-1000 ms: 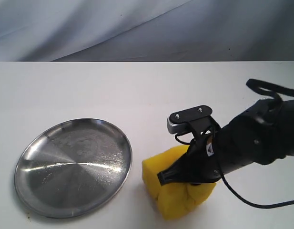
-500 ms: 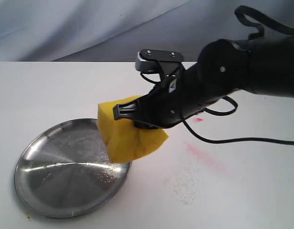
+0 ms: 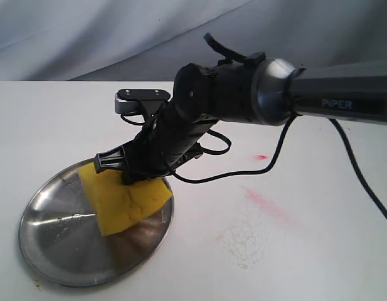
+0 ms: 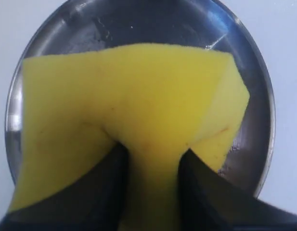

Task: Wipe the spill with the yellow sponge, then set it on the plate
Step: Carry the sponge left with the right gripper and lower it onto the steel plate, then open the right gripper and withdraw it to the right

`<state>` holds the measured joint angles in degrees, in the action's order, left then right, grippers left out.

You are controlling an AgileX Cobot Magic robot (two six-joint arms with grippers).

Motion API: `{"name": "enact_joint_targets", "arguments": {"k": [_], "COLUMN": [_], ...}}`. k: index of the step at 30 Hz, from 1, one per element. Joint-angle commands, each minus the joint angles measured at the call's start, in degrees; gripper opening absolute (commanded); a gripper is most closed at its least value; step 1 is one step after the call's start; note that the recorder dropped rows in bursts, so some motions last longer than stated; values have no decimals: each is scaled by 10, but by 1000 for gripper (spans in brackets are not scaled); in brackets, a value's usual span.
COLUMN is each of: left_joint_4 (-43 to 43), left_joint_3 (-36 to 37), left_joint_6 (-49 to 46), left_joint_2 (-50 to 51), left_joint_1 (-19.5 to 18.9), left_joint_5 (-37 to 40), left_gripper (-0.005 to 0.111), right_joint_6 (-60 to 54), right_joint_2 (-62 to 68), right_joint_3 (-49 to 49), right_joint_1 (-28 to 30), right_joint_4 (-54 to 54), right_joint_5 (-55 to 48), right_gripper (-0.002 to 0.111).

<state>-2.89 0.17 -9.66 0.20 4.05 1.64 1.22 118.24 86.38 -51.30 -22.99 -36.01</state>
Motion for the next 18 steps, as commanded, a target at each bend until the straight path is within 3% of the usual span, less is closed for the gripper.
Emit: {"name": "enact_joint_targets", "arguments": {"k": [1,6,11,14,18], "left_joint_4": [5,5,5,5,5], "left_joint_3": [-2,-2,-2,-2,-2], "left_joint_6": [5,5,5,5,5], "left_joint_2": [-2,-2,-2,-2,-2], "left_joint_1": [-1,-1,-1,-1,-1], "left_joint_5": [-5,-5,-5,-5,-5], "left_gripper": [0,0,0,0,0], "right_joint_6": [-8,-12,-9,14,124], "right_joint_2": [9,7,-9,-46,-134], "right_joint_3": [10,10,10,10,-33], "right_joint_1": [-1,-1,-1,-1,-1], "right_joint_4": [-2,1,3,100,277], "right_joint_5": [-1,-1,-11,-43,-62], "right_gripper": [49,58,58,52,34]}}
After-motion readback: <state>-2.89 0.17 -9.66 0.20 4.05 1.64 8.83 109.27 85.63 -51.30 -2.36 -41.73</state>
